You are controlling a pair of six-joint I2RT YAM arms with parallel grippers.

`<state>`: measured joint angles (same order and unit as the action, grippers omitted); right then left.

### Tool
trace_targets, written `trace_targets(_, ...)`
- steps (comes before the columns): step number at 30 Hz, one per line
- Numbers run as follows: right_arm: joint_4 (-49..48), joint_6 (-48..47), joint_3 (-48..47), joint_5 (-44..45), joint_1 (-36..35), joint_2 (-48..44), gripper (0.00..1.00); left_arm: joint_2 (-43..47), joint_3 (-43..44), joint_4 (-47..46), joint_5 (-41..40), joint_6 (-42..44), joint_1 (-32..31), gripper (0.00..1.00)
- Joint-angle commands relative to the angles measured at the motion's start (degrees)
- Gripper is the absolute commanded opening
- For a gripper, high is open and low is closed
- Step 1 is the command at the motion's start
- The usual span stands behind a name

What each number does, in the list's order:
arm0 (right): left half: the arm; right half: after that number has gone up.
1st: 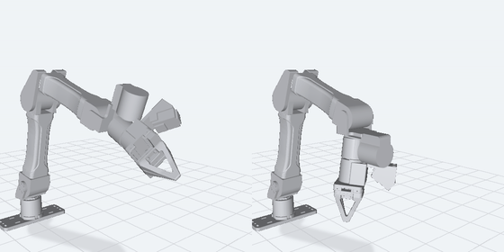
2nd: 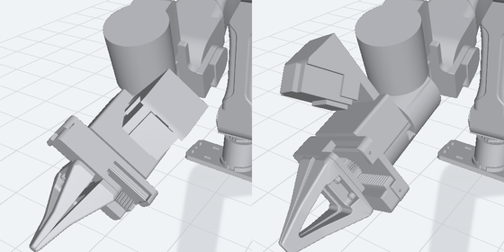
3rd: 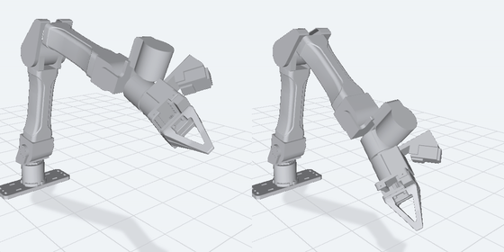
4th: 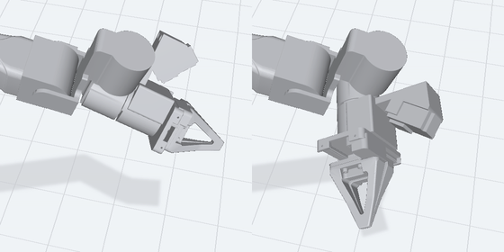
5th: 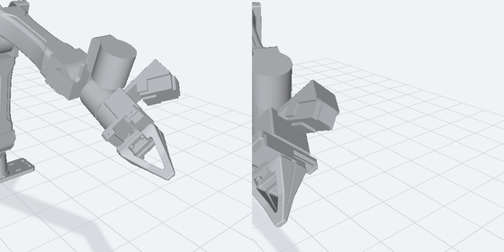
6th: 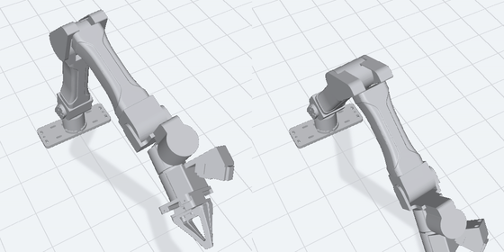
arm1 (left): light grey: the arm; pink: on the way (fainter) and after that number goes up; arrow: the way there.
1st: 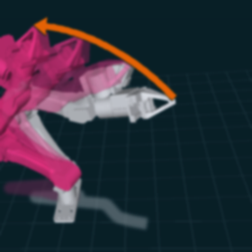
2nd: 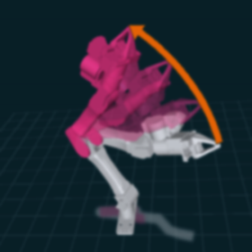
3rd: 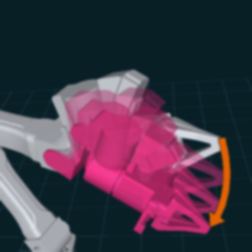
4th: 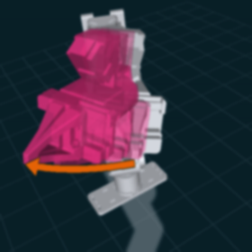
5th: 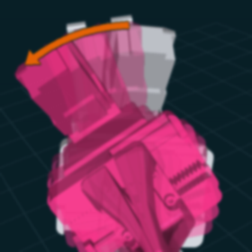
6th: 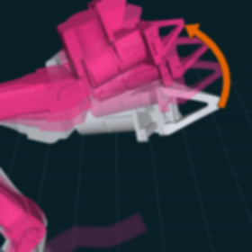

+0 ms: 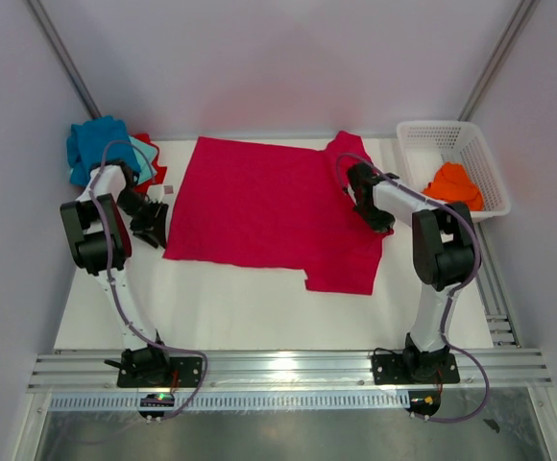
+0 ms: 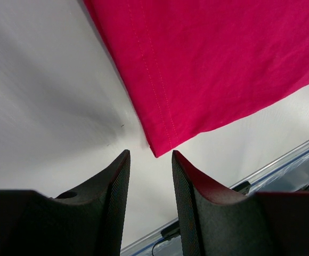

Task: Fold and stack the t-shirts
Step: Flatten the tshirt out

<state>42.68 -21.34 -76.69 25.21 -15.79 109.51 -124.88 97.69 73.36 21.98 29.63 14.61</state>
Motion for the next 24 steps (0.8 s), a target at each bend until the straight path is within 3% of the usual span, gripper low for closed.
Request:
trace_targets(1,3.02,2.18,-2.41,3.97,1.38,3.24,0.09,-0.45,0.75,0.55,1.67,0.61,0.15,0.39)
trace_targets(7,6.01,3.59,-2.25,2.30,2.08,5.27,0.06,0.07,0.66,1.52,1.31,1.57,0.15,0.39)
trace_targets(10,6.20,4.64,-0.32,1.78,2.78,4.40,0.10,0.69,0.31,1.43,1.66,1.84,0.07,0.39)
trace_targets(11,4.89,4.91,0.13,1.86,2.96,3.96,0.21,0.69,0.22,1.43,1.84,1.75,0.07,0.39)
trace_targets(12,4.35,4.91,0.39,2.29,2.96,3.34,0.49,0.69,0.31,1.61,1.93,1.75,0.07,0.39)
trace_targets(14,3.12,5.00,0.22,4.39,2.96,3.25,0.86,0.51,0.40,1.70,2.19,1.66,0.07,0.39)
trace_targets(15,2.42,4.73,0.13,5.10,2.96,2.90,0.99,0.51,0.31,1.70,2.37,1.66,0.07,0.39)
trace_targets(19,-6.00,3.68,1.80,6.43,2.96,-1.74,0.99,0.25,0.48,1.87,2.63,1.66,0.07,0.39)
trace_targets(24,-6.65,1.05,0.93,0.13,2.96,-6.41,0.99,0.95,0.75,2.05,4.03,1.75,0.15,0.39)
